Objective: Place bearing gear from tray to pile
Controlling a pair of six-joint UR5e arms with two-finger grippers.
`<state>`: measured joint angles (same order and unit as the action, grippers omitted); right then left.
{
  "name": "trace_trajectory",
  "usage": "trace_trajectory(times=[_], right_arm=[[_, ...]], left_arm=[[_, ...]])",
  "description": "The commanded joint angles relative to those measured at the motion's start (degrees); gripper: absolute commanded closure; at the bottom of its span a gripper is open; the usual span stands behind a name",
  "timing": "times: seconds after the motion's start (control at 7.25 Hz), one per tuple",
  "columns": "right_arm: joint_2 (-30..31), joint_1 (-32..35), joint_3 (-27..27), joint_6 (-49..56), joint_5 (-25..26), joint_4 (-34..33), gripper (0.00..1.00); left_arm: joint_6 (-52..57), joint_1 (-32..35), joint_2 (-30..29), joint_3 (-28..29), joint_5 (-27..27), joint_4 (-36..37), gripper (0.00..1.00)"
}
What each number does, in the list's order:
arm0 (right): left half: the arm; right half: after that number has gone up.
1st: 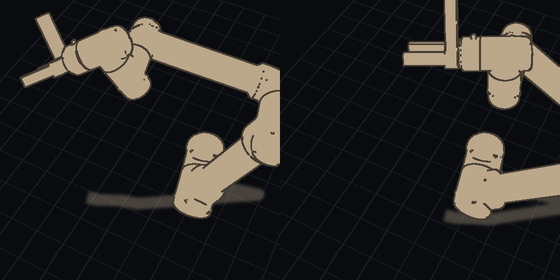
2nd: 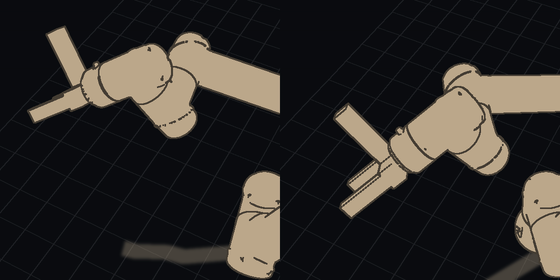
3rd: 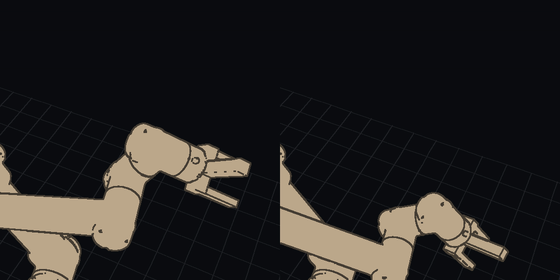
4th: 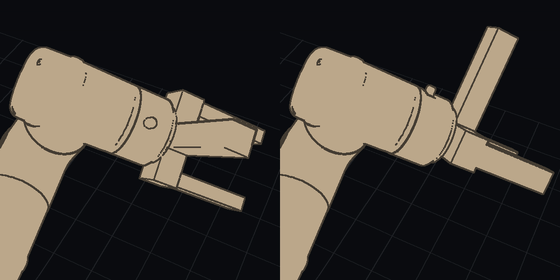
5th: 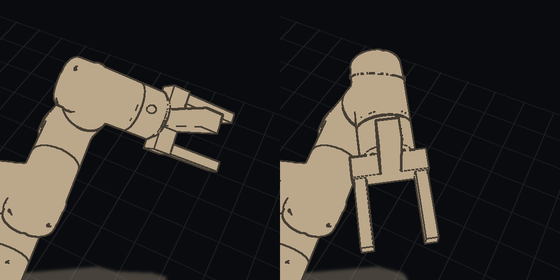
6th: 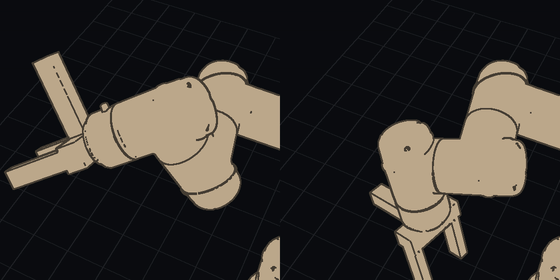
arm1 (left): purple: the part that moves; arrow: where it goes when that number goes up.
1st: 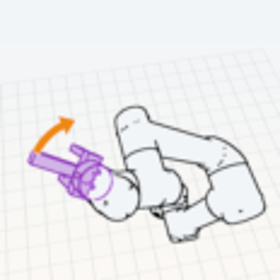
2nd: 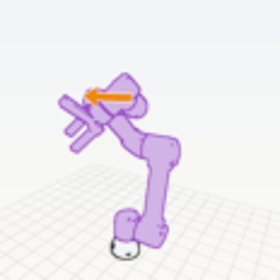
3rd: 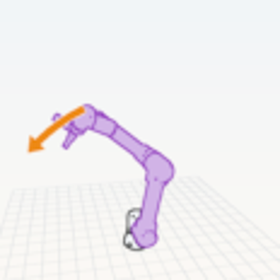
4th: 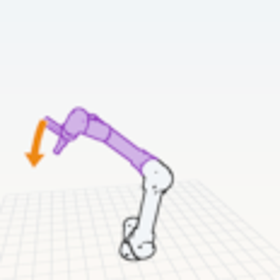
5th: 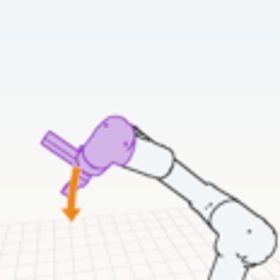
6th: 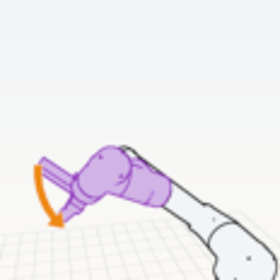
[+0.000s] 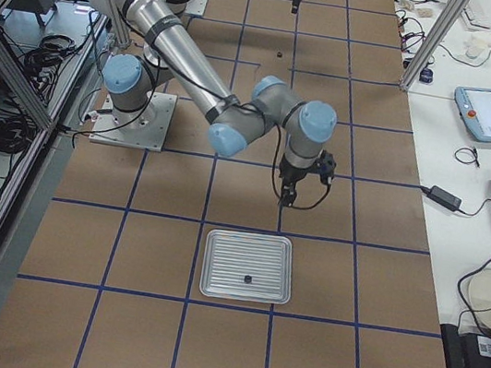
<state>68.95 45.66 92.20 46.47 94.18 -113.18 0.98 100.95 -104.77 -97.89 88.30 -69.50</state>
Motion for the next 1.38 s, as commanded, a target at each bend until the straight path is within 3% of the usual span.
trace_trajectory(times=[0.0, 0.28, 0.69, 0.83, 1.1, 1.24], right_arm=[[-8.9, -10.2, -3.1, 12.5, 0.6, -8.9, 0.00], [-16.3, -12.1, -7.4, 18.6, -0.1, -12.2, 0.00], [-16.0, -12.3, -7.4, 17.2, 0.0, -10.7, 0.05], [-15.7, -12.2, -7.3, 16.2, 0.0, -9.4, 0.07], [-15.9, -12.2, -6.8, 16.3, -0.2, -9.3, 0.18], [-15.9, -12.2, -6.5, 16.7, -0.1, -9.4, 0.26]], left_arm=[[0.0, 2.6, -5.7, -1.0, -0.8, 3.6, 0.00], [0.1, 4.2, -8.8, -2.4, -0.7, 8.8, 0.00], [0.5, 4.8, -11.9, -2.4, -0.5, 9.6, 0.00], [0.5, 4.8, -12.3, -2.5, -0.5, 9.6, 0.08], [0.7, 4.8, -13.2, -2.6, -0.4, 9.6, 0.10], [0.8, 4.8, -13.4, -2.6, -0.5, 9.6, 0.18]])
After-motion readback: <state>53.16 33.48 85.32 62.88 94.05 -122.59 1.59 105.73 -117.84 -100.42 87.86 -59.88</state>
